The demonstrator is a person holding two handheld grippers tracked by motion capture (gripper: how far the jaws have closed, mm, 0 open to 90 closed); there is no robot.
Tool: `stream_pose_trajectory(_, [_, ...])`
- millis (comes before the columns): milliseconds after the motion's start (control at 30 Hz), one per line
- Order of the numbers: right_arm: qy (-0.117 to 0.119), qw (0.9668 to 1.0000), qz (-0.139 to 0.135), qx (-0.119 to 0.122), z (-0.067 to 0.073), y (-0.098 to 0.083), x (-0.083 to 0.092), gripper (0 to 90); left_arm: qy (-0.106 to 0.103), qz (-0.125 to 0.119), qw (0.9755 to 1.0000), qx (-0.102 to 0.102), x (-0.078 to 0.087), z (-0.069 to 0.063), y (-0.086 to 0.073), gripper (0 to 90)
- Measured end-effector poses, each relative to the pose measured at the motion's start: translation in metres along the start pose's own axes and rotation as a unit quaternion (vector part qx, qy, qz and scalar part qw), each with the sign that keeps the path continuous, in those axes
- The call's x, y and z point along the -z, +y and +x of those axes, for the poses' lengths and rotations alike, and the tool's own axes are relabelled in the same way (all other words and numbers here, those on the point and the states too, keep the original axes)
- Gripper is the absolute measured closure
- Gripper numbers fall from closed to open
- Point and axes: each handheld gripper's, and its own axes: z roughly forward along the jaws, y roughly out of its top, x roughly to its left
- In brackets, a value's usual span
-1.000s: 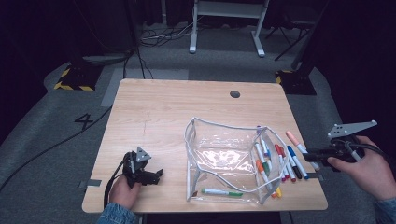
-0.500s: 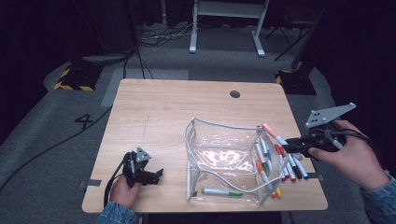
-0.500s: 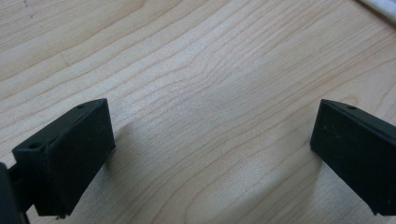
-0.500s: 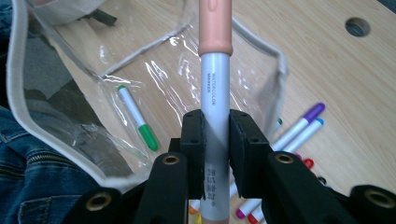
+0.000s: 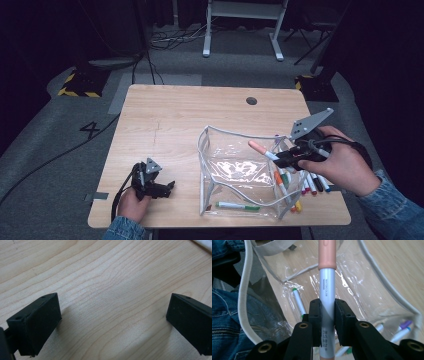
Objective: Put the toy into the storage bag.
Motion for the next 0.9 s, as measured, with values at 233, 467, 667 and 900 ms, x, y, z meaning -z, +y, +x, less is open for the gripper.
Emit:
stream_pose_trajectory(233, [0.022, 0.9993, 0.017, 0.025, 0.009, 0.015, -0.022, 77.0, -0.001, 0.0, 1.0, 0.001, 0.0, 0.0, 0.0, 0.0])
stream_pose_trajectory(467, [0.039, 0.9976, 0.04, 0.04, 0.015, 0.024, -0.042, 77.0, 0.0, 0.0, 1.0, 0.0, 0.0, 0.0, 0.0, 0.0])
stream_pose_trajectory(667, [0.055, 0.9958, 0.055, 0.048, 0.018, 0.029, -0.06, 77.0, 0.001, 0.001, 1.0, 0.0, 0.0, 0.0, 0.0, 0.0])
stream_pose_trajectory(900, [0.068, 0.9936, 0.075, 0.051, 0.021, 0.031, -0.079, 77.0, 0.0, 0.001, 1.0, 0.001, 0.0, 0.0, 0.0, 0.0])
